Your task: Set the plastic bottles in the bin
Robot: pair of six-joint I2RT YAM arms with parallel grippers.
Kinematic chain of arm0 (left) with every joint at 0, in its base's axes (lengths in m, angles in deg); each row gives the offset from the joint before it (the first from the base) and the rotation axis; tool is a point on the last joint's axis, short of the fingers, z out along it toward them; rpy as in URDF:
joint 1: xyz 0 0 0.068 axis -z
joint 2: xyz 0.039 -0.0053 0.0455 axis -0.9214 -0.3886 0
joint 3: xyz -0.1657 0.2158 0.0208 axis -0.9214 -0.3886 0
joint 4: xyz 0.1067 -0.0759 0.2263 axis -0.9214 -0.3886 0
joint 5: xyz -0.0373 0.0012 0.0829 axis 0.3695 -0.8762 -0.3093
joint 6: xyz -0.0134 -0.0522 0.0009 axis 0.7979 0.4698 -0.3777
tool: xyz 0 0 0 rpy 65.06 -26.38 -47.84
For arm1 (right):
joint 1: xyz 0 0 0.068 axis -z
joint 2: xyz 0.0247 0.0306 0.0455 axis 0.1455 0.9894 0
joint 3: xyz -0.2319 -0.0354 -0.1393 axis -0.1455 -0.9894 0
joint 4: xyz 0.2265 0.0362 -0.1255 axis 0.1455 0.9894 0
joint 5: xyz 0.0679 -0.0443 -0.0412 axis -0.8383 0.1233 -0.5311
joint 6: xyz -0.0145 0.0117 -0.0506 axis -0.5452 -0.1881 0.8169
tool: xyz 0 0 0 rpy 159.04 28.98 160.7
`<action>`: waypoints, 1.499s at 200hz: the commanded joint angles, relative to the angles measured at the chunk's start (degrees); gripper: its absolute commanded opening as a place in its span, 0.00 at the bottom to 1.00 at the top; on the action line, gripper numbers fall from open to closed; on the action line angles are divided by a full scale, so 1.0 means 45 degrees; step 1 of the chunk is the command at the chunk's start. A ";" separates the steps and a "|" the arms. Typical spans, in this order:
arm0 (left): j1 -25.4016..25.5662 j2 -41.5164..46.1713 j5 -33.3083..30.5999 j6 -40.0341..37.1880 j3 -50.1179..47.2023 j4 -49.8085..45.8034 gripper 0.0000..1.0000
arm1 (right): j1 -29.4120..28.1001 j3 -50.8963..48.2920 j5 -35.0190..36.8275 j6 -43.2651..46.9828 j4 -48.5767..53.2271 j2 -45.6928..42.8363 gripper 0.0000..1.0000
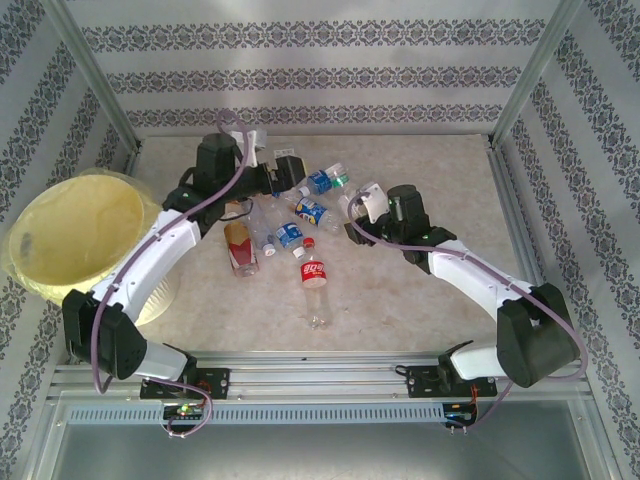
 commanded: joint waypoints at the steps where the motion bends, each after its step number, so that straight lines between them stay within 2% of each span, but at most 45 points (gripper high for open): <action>1: 0.0596 -0.0277 0.0711 0.0734 -0.0380 0.2610 1.00 | -0.0064 -0.0267 -0.0691 -0.1746 -0.1745 -0.0228 0.44; 44: 0.1746 -0.1604 -0.0370 0.0765 0.0313 0.1941 1.00 | -0.0326 0.0077 -0.1294 -0.2180 -0.2070 -0.0135 0.45; 77: 0.2387 -0.2467 -0.0126 0.0817 0.0712 0.2238 1.00 | -0.0568 0.0286 -0.1177 -0.2175 -0.2129 -0.0018 0.46; 125: 0.2518 -0.2954 -0.0822 0.0950 0.0724 0.2183 1.00 | -0.0693 0.0528 -0.1251 -0.2358 -0.2256 0.0044 0.47; 152: 0.2518 -0.3133 -0.0976 0.0963 0.0779 0.2228 1.00 | -0.0726 0.0586 -0.1969 -0.2293 -0.2342 0.0022 0.48; 191: 0.2518 -0.3331 -0.1011 0.0929 0.0831 0.2500 0.91 | -0.0786 0.0876 -0.2742 -0.2442 -0.2198 0.0226 0.49; 220: 0.2518 -0.3532 -0.0629 0.0857 0.1101 0.2427 0.70 | -0.0863 0.1123 -0.3108 -0.2462 -0.1911 0.0432 0.51; 253: 0.2528 -0.3458 -0.0530 0.0970 0.0893 0.2707 0.60 | -0.0866 0.1353 -0.3292 -0.2381 -0.1335 0.0529 0.61; 276: 0.2518 -0.3281 -0.0841 0.1033 0.0666 0.2881 0.58 | -0.0866 0.1313 -0.3440 -0.2265 -0.1236 0.0345 0.70; 300: 0.2498 -0.3229 -0.1009 0.1018 0.0721 0.2698 0.57 | -0.0846 0.1275 -0.3424 -0.1776 -0.0793 0.0055 0.85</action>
